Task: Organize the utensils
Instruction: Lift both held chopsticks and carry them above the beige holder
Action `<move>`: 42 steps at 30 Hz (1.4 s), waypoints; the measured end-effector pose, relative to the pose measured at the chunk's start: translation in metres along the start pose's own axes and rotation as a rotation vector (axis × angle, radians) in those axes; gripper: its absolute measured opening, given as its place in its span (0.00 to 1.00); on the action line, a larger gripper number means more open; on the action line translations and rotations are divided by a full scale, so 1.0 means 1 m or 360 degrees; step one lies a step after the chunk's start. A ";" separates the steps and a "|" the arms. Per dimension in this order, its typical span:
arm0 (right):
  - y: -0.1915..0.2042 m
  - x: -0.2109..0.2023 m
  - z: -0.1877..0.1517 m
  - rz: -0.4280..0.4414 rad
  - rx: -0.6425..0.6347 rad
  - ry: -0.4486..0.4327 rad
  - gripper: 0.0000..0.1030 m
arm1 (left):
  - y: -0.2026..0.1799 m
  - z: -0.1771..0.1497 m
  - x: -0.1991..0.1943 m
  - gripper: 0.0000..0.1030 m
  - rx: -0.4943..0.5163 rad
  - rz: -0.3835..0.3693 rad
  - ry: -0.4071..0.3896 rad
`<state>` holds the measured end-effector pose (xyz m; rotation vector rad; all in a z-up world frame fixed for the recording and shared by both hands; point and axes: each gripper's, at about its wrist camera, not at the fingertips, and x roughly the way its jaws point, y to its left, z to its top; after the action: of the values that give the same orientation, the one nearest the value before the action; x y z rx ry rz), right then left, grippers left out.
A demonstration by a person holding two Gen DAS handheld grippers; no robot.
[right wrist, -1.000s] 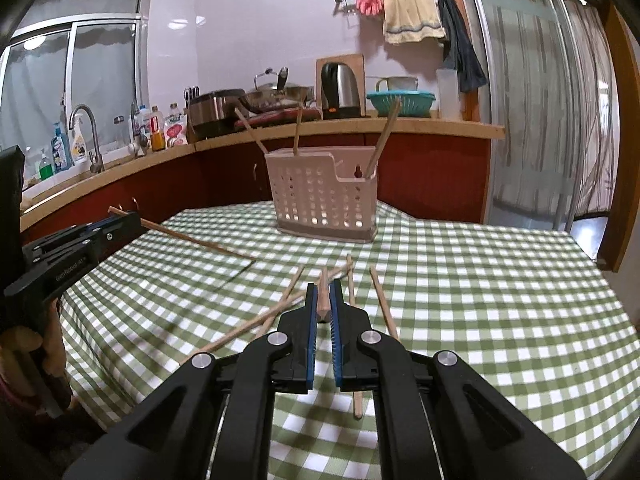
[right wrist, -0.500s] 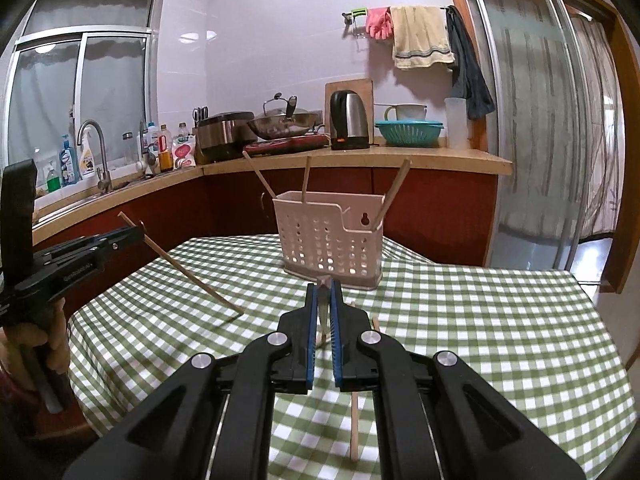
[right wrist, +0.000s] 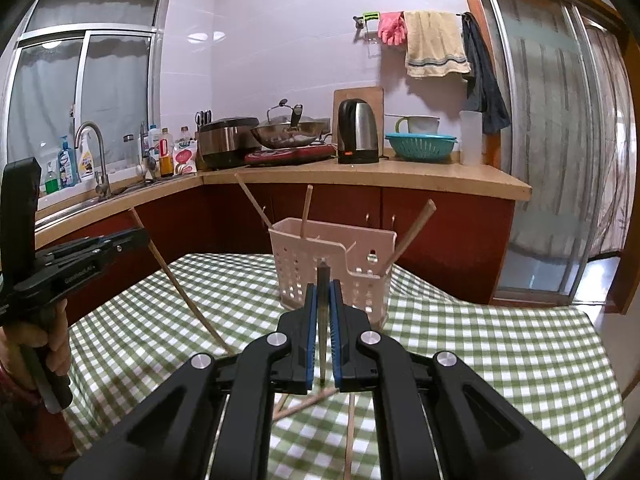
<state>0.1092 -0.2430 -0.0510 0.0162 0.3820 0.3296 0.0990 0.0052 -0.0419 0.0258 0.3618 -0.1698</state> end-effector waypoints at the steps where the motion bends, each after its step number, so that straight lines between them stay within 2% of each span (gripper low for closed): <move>1: 0.000 0.003 0.002 0.0002 0.0000 -0.0003 0.07 | 0.000 0.001 0.003 0.07 -0.0002 -0.0003 -0.0002; 10: -0.001 0.015 0.015 0.0037 0.0031 -0.0014 0.07 | 0.005 0.013 0.016 0.07 -0.0022 -0.0039 -0.0017; 17: -0.003 0.009 0.039 0.0066 0.0039 -0.0089 0.07 | 0.013 0.035 0.017 0.07 -0.0082 -0.0100 -0.0054; 27: -0.015 -0.011 0.103 0.0082 0.0000 -0.0344 0.07 | 0.010 0.109 0.008 0.07 -0.0043 -0.0196 -0.0310; 35: -0.026 0.015 0.135 0.0051 -0.0049 -0.0437 0.07 | -0.003 0.162 0.024 0.07 0.0032 -0.0186 -0.0500; 39: -0.035 0.034 0.137 0.0042 -0.0042 -0.0441 0.07 | -0.008 0.171 0.046 0.07 0.0043 -0.0187 -0.0494; 42: -0.044 0.052 0.130 0.0046 -0.0003 -0.0403 0.07 | -0.011 0.163 0.068 0.07 0.0039 -0.0191 -0.0450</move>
<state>0.2167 -0.2624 0.0471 0.0613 0.1306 0.3516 0.2166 -0.0257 0.0865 0.0043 0.0786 -0.2927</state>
